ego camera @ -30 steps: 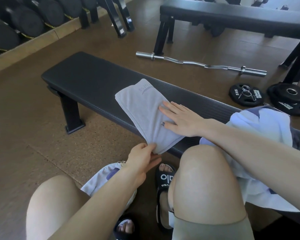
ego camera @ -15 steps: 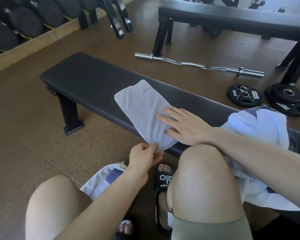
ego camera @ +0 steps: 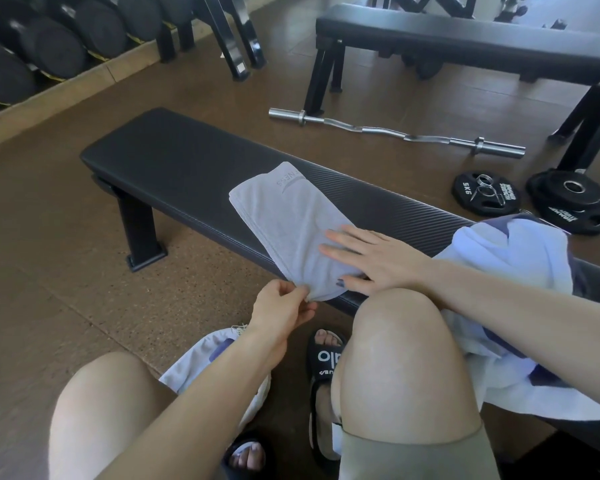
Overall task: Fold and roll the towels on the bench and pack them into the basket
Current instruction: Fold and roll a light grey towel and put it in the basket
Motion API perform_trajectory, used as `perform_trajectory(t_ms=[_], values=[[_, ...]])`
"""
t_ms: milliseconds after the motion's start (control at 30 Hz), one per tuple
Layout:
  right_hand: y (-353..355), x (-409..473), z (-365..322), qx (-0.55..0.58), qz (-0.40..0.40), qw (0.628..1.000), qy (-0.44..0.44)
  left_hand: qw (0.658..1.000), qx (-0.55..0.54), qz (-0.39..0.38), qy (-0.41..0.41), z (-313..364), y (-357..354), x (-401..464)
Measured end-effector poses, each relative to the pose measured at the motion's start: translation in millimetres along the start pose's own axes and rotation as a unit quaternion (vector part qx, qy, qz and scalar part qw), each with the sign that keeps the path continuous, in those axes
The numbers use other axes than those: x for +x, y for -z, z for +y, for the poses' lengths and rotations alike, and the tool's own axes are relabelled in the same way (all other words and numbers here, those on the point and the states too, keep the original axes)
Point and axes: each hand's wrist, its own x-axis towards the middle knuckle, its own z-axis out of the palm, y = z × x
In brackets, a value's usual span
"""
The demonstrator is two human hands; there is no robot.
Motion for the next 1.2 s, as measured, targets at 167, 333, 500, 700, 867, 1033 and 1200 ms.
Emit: perform_trajectory(t_ms=[167, 333, 500, 700, 867, 1033, 1200], values=[[15.3, -11.2, 7.7, 0.089, -0.023, 0.995, -0.035, 0.999, 0.043, -0.001, -0.007, 6.4, 3.8, -8.4], [36.2, -13.7, 14.9, 0.081, -0.044, 0.995, -0.039, 0.911, 0.338, 0.076, -0.225, 2.8, 0.3, -16.9], [32.0, -14.4, 22.7, 0.018, -0.033, 0.999, -0.024, 0.628, 0.633, 0.066, -0.448, -5.1, -8.1, -13.4], [23.4, -13.4, 27.6, 0.07, 0.062, 0.995, -0.033, 0.536, 0.674, 0.061, -0.505, 1.9, -12.2, -9.4], [42.0, -2.6, 18.6, 0.269, 0.075, 0.945, -0.172, 0.708, 0.568, 0.027, -0.418, 21.3, -1.6, -10.8], [48.3, 23.5, 14.0, 0.383, 0.057, 0.877, -0.285, 0.866, 0.418, -0.01, -0.273, 42.5, 15.6, 2.4], [41.4, 29.7, 8.8, 0.39, 0.039, 0.876, -0.282, 0.891, 0.385, 0.0, -0.24, 38.0, 19.5, 6.2]])
